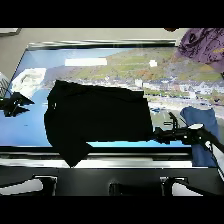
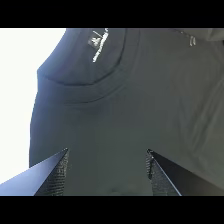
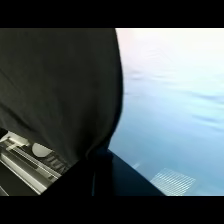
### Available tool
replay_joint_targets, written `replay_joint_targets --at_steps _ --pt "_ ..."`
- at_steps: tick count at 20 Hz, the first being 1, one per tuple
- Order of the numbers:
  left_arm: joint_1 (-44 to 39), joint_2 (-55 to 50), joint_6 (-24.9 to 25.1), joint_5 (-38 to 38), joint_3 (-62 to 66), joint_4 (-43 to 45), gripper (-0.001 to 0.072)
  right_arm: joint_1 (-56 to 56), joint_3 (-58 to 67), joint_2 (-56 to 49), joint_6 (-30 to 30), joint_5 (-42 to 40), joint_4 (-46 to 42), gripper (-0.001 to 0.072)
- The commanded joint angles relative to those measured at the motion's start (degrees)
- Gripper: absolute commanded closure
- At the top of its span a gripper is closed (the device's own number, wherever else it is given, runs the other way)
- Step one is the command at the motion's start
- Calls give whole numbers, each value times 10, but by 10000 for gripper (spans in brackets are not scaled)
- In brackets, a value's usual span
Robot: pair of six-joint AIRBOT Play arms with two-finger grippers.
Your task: Fold the clothes and pants, and hang the long-sleeved shirts on hangers.
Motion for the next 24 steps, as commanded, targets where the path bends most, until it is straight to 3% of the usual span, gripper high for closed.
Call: replay_joint_targets --at_steps 1,6,9,12,24 --pt "46 29 9 -3 -37 30 159 9 1 15 7 0 0 674" --pt "167 110 86 34 -262 3 159 9 1 46 19 -19 0 674" --pt "187 108 154 59 -347 -76 159 9 1 46 30 -17 0 674" --pt "186 108 194 64 -407 -94 159 9 1 46 39 -17 0 674" --pt "120 106 214 116 -454 -105 159 9 1 46 45 -6 0 674"
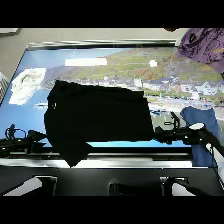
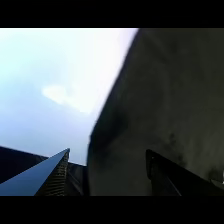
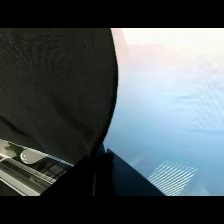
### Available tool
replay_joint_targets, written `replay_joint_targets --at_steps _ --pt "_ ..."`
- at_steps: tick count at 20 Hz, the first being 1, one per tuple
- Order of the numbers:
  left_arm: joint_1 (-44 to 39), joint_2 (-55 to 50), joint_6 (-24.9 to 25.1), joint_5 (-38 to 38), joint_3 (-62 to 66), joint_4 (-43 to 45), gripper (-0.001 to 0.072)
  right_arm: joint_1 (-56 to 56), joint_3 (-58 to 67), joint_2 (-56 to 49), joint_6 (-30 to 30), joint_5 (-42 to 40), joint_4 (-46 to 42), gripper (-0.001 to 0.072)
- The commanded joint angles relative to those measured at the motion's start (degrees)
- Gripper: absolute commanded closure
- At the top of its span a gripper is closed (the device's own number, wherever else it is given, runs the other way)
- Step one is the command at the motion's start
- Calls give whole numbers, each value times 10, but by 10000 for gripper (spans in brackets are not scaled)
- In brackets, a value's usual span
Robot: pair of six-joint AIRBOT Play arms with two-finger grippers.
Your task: Fold the clothes and pants, and hang the long-sleeved shirts on hangers.
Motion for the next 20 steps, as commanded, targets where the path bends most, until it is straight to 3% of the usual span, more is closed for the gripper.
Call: replay_joint_targets --at_steps 1,3,5,7,8,9,13,16,18,20 --pt "-37 -4 3 31 -3 -3 159 1 1 0 1 5 1 674" --pt "-57 -15 -2 42 -3 -3 161 1 1 0 2 5 1 674" --pt "-71 -27 -6 57 -3 -3 223 1 1 0 2 7 1 674" --pt "-75 -30 -10 73 -3 -4 385 1 1 0 2 12 1 674" --pt "-75 -30 -12 77 -3 -4 514 1 1 0 2 15 1 674" --pt "-75 -30 -10 76 0 -4 693 1 1 2 2 17 1 675" --pt "-81 -27 -10 63 40 -34 689 3 19 37 1 21 6 676" --pt "-130 -27 -22 56 129 -54 690 3 99 53 13 20 10 677" --pt "-181 -27 -33 57 222 -54 690 33 184 53 40 5 -5 677" --pt "-228 -27 -59 68 335 -54 690 98 282 53 92 -37 -81 677"
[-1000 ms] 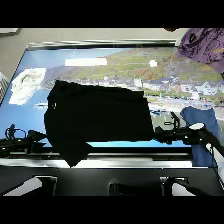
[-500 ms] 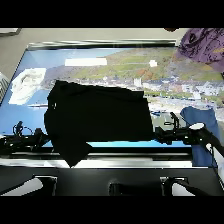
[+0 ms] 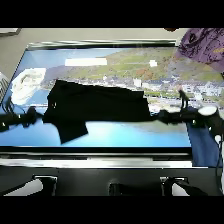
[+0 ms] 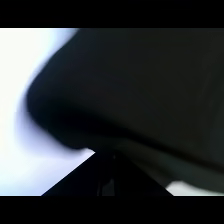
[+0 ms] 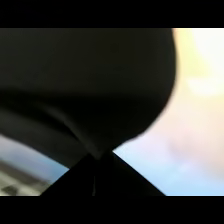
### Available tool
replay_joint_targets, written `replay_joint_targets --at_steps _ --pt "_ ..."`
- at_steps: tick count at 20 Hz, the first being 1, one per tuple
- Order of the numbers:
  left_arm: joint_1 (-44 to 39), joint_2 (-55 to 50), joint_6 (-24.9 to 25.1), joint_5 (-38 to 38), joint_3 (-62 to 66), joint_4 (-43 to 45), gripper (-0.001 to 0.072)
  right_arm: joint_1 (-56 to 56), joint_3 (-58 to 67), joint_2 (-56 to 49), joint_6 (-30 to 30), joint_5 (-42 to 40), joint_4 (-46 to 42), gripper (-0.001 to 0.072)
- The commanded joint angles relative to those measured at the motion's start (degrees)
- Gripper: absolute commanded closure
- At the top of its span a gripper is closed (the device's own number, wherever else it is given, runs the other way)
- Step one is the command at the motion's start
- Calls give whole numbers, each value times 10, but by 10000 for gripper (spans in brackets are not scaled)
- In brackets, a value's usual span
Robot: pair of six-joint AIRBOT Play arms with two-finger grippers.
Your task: Fold the clothes and pants, and hang the long-sleeved shirts on hangers.
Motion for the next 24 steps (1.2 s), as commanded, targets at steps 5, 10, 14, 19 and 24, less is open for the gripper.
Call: replay_joint_targets --at_steps 5,10,14,19,24 --pt "-116 1 -116 28 465 43 690 115 392 5 226 -105 -262 678" --pt "-115 55 -185 -12 721 177 690 115 625 64 225 -73 -297 679" --pt "-115 214 -197 -10 664 283 690 115 652 178 226 -56 -345 679" --pt "-115 309 -266 -15 622 363 690 115 652 233 258 21 -369 678" --pt "-117 240 -228 -82 572 287 690 115 652 143 273 94 -367 677"
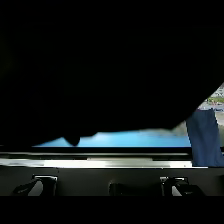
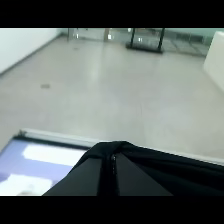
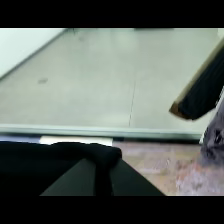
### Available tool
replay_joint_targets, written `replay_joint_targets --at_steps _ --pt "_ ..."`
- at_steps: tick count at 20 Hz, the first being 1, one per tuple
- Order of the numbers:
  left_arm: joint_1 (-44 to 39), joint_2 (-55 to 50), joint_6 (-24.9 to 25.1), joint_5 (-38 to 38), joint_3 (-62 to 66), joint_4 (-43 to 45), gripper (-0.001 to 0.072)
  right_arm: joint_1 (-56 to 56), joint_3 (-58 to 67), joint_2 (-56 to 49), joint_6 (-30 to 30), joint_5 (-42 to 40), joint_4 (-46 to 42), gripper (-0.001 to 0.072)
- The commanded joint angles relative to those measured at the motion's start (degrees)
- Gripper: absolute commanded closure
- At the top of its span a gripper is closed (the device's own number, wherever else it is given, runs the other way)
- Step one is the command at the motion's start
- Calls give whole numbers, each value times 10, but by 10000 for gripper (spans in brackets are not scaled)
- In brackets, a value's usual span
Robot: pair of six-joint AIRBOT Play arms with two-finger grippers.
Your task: Fold the clothes and pants, and hang the long-sleeved shirts on hangers.
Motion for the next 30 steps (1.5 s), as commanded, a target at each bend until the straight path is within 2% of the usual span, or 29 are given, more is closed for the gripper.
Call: replay_joint_targets --at_steps 1,4,6,8,13,17,20,26,30 --pt "-6 -52 38 -56 -52 -53 690 0 2 -78 24 74 -6 677" --pt "-34 -154 75 -59 -129 -60 690 0 1 -197 46 124 -5 676" --pt "-54 -243 96 -34 -161 -60 690 0 1 -287 53 144 3 676" --pt "-71 -348 97 0 -163 -61 690 0 1 -376 55 151 7 676" --pt "-96 -534 109 154 -162 -61 690 0 1 -562 55 79 9 676" --pt "-95 -581 101 170 -127 -60 689 0 1 -614 62 52 9 676" --pt "-88 -579 106 116 -120 -58 689 0 1 -610 62 76 8 676" --pt "-79 -581 105 -64 -120 -31 689 1 1 -610 64 182 7 676" --pt "-79 -596 105 -123 -120 -24 688 1 0 -619 65 219 10 676"
